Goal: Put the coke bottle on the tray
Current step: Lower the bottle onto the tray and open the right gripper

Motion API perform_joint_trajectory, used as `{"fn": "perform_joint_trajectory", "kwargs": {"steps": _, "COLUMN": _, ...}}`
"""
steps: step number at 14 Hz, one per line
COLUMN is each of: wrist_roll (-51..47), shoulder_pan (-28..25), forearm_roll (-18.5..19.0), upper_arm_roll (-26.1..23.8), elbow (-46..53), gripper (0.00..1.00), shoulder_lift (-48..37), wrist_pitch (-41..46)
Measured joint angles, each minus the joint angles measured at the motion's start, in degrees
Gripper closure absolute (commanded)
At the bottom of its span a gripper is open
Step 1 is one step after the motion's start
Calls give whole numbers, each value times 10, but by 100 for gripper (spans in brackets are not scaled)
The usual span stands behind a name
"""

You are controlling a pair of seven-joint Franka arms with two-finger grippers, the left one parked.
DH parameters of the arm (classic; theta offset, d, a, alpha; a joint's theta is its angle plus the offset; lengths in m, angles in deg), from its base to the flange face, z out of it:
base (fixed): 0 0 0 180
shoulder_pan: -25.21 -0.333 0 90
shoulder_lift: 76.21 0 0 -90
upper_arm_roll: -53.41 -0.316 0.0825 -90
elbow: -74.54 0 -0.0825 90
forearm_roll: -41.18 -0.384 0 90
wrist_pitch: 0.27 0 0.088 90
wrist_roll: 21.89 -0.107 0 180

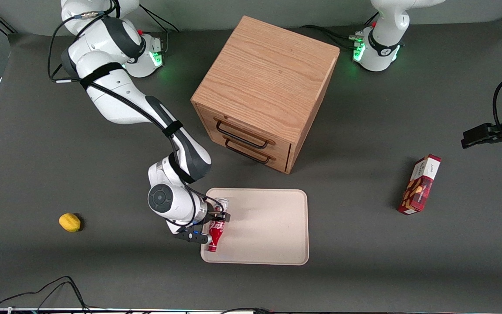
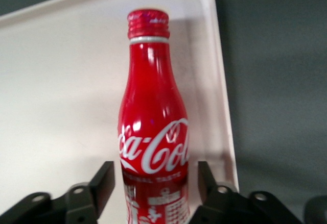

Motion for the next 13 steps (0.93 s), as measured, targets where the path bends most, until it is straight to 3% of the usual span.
{"fn": "perform_joint_trajectory", "kwargs": {"steps": 10, "wrist_roll": 0, "shoulder_pan": 1, "forearm_roll": 3, "upper_arm_roll": 2, "elbow": 9, "gripper": 0, "shoulder_lift": -5, "wrist_pitch": 0}}
{"fn": "perform_joint_trajectory", "kwargs": {"steps": 13, "wrist_roll": 0, "shoulder_pan": 6, "forearm_roll": 5, "upper_arm_roll": 3, "elbow": 30, "gripper": 0, "shoulder_lift": -76, "wrist_pitch": 56}}
